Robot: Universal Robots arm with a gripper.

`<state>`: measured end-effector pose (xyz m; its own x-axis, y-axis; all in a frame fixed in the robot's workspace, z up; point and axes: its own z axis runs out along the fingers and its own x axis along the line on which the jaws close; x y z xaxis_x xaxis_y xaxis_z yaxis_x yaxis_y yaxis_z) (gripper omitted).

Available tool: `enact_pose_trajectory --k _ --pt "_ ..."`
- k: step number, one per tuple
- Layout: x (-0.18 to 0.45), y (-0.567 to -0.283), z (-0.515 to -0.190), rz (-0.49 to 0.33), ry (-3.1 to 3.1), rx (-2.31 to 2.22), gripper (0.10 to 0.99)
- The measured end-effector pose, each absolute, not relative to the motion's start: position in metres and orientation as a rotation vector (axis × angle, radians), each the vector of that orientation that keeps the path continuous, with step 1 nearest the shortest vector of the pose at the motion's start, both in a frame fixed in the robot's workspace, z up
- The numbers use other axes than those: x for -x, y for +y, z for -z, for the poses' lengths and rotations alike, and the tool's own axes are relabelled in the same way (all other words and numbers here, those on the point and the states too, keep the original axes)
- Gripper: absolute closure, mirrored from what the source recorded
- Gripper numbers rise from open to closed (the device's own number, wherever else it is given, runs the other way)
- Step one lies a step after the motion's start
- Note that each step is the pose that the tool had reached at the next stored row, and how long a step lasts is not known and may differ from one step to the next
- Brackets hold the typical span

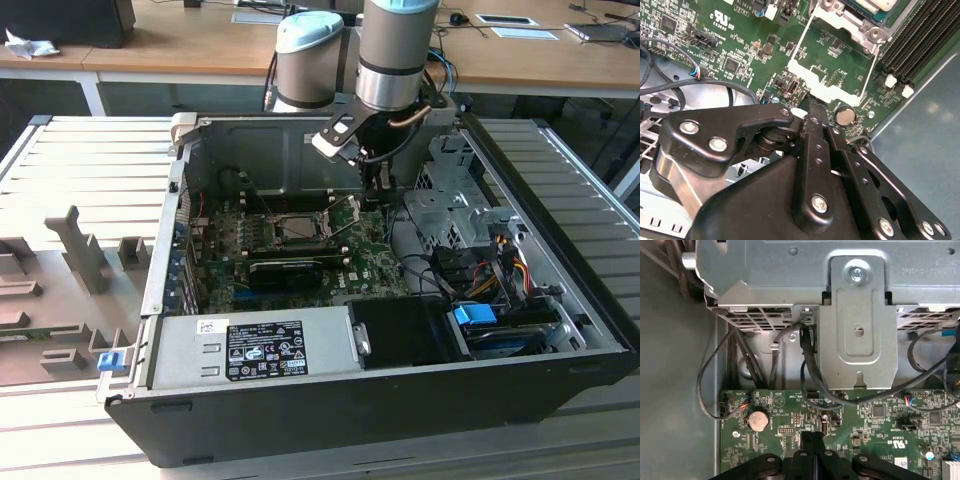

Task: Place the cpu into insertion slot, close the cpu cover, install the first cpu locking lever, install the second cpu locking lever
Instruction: 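Close the cpu cover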

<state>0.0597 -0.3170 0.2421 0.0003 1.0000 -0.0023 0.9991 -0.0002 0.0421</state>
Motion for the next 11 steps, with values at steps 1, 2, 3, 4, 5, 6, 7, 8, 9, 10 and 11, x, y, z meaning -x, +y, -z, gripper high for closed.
enact_pose_trajectory --k 1,2,3,4,5,6,7,8,9,10,11 --pt "-0.059 -0.317 -0.243 -0.042 2.200 -2.200 0.980" --pt "-0.059 -0.317 -0.243 -0.041 2.200 -2.201 0.980" --pt "-0.059 -0.317 -0.245 -0.039 2.201 -2.201 0.980" --pt "-0.058 -0.317 -0.248 -0.036 2.203 -2.203 0.980" --pt "-0.058 -0.317 -0.251 -0.033 2.204 -2.205 0.980" --pt "-0.056 -0.317 -0.252 -0.032 2.204 -2.205 0.980" --pt "-0.053 -0.317 -0.253 -0.032 2.205 -2.205 0.980" --pt "-0.051 -0.317 -0.253 -0.032 2.205 -2.205 0.980" --pt "-0.049 -0.317 -0.253 -0.032 2.205 -2.205 0.980" --pt "-0.047 -0.317 -0.253 -0.033 2.205 -2.205 0.980" --pt "-0.046 -0.317 -0.253 -0.033 2.205 -2.205 0.980"
